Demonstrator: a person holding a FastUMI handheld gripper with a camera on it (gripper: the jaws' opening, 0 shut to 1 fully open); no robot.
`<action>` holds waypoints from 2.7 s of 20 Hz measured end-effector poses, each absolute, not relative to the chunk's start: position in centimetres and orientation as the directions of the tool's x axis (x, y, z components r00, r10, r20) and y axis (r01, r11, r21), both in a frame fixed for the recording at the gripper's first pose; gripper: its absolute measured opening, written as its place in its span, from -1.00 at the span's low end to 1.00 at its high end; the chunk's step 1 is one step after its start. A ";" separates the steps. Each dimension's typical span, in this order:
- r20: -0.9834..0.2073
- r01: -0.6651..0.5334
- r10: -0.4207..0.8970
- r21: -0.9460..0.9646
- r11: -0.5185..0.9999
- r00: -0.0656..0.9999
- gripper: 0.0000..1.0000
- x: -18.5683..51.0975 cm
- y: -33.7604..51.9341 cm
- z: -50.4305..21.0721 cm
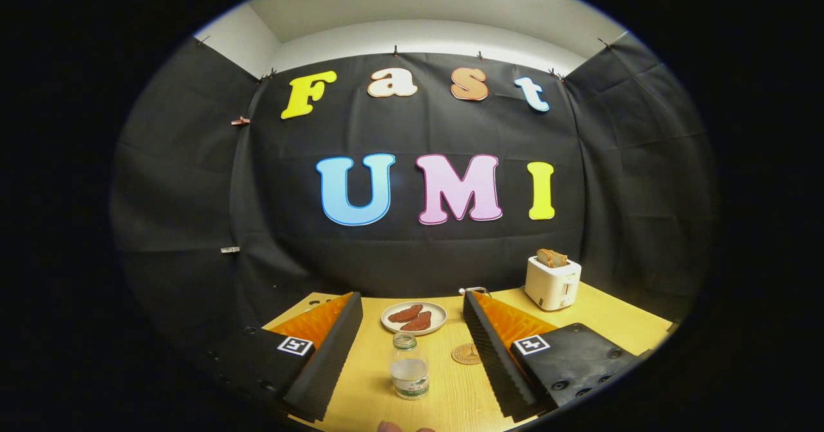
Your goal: Take the bottle from table, then pour the juice into the cup, finally place the bottle on the coaster
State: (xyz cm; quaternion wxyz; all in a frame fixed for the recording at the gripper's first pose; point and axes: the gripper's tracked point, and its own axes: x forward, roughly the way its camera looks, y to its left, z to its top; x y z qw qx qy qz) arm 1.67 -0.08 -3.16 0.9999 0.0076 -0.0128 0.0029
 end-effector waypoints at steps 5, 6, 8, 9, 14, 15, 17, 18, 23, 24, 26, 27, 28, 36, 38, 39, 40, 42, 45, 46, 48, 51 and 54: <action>-0.021 0.031 -0.031 0.025 0.999 0.999 0.94 2.0 -0.7 -7.4; -0.038 0.033 -0.032 0.019 0.999 0.999 0.95 2.1 -0.7 -8.4; -0.063 0.033 -0.033 0.012 0.999 0.997 0.98 2.3 -0.7 -10.4; -0.072 0.033 -0.033 0.011 0.999 0.997 0.98 2.5 -0.7 -11.4; -0.096 0.034 -0.032 0.022 0.999 0.995 0.98 3.3 -0.4 -15.5; -0.105 0.033 -0.031 0.021 0.999 0.994 0.98 3.7 -0.3 -16.5; -0.129 0.027 -0.025 0.015 1.000 0.991 0.98 4.2 0.0 -18.4; -0.142 0.020 -0.018 0.010 1.000 0.990 0.98 4.5 0.2 -19.3; -0.174 0.005 -0.003 0.007 1.000 0.985 0.98 6.3 0.8 -22.6; -0.173 0.008 -0.006 0.011 1.000 0.985 0.98 6.6 0.8 -23.0; -0.174 0.011 -0.008 0.019 1.000 0.985 0.98 7.4 0.8 -24.0; -0.174 0.012 -0.008 0.020 1.000 0.985 0.98 7.7 0.9 -24.4; -0.168 0.015 -0.011 0.021 1.000 0.986 0.98 7.9 0.8 -24.5; -0.169 0.056 -0.046 0.055 0.997 0.985 0.52 9.6 0.3 -24.7; -0.165 0.060 -0.053 0.038 0.997 0.985 0.50 9.2 0.3 -23.5; -0.156 0.061 -0.053 0.045 0.997 0.986 0.50 9.0 0.2 -22.7; -0.146 0.063 -0.053 0.060 0.996 0.988 0.48 8.8 0.2 -22.1; -0.148 0.075 -0.060 0.099 0.992 0.987 0.48 8.3 0.0 -21.5; -0.180 0.116 -0.080 0.196 0.974 0.980 0.44 7.4 -0.8 -20.9; -0.188 0.125 -0.079 0.248 0.961 0.979 0.44 7.0 -0.9 -20.6; -0.192 0.147 -0.084 0.346 0.927 0.978 0.44 6.9 -1.4 -19.8; -0.184 0.172 -0.095 0.467 0.867 0.978 0.44 6.8 -2.6 -18.8; -0.206 0.185 -0.080 0.560 0.808 0.975 0.44 7.0 -3.3 -18.9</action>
